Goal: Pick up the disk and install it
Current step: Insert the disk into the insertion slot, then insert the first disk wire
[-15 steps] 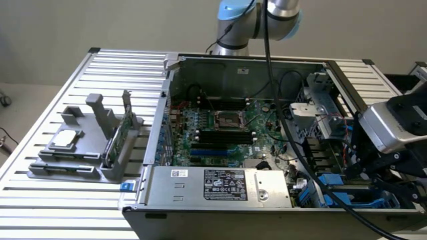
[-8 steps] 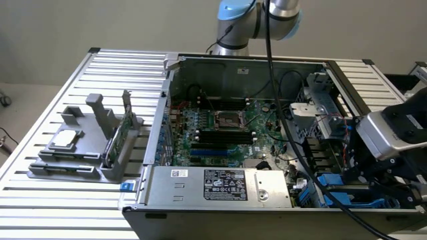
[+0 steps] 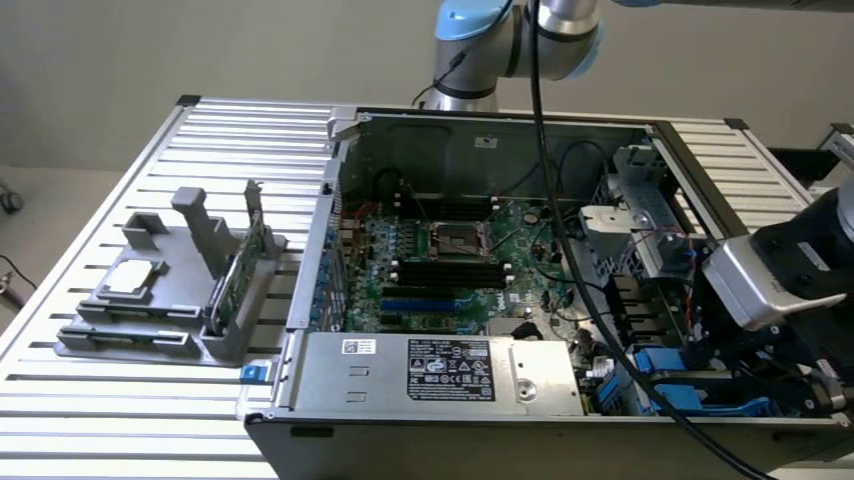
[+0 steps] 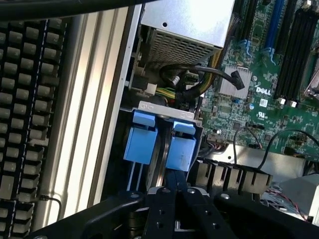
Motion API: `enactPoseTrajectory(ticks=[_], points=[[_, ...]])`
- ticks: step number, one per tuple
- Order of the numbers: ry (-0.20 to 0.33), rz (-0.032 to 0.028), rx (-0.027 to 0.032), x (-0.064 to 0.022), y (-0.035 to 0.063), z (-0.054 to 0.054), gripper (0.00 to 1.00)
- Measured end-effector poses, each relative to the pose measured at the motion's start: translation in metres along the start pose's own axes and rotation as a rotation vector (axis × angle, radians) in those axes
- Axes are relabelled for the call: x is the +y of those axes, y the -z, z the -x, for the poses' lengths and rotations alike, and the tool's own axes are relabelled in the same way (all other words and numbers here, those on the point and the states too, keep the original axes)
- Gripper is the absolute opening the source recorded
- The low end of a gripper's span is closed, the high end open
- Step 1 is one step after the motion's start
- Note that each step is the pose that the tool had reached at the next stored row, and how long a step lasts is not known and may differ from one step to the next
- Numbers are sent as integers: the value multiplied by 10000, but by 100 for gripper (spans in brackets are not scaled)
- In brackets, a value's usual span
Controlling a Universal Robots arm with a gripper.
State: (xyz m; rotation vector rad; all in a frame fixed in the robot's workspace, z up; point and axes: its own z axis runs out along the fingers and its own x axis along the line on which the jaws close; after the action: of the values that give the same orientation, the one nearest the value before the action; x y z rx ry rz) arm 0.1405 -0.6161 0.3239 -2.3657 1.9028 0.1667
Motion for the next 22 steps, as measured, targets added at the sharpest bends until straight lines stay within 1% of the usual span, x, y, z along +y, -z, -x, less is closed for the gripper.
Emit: enactPoseTrajectory(ticks=[1, 2, 3, 4, 10, 14, 22], points=[[4, -3, -15, -1, 4, 2, 11], [8, -9, -42, -3, 29, 7, 11], [9, -6, -45, -4, 69, 11, 11], [9, 1, -27, -5, 124, 19, 11], [8, 2, -26, -6, 394, 59, 11], [19, -16, -36, -7, 406, 61, 11], [18, -15, -33, -6, 407, 61, 11]])
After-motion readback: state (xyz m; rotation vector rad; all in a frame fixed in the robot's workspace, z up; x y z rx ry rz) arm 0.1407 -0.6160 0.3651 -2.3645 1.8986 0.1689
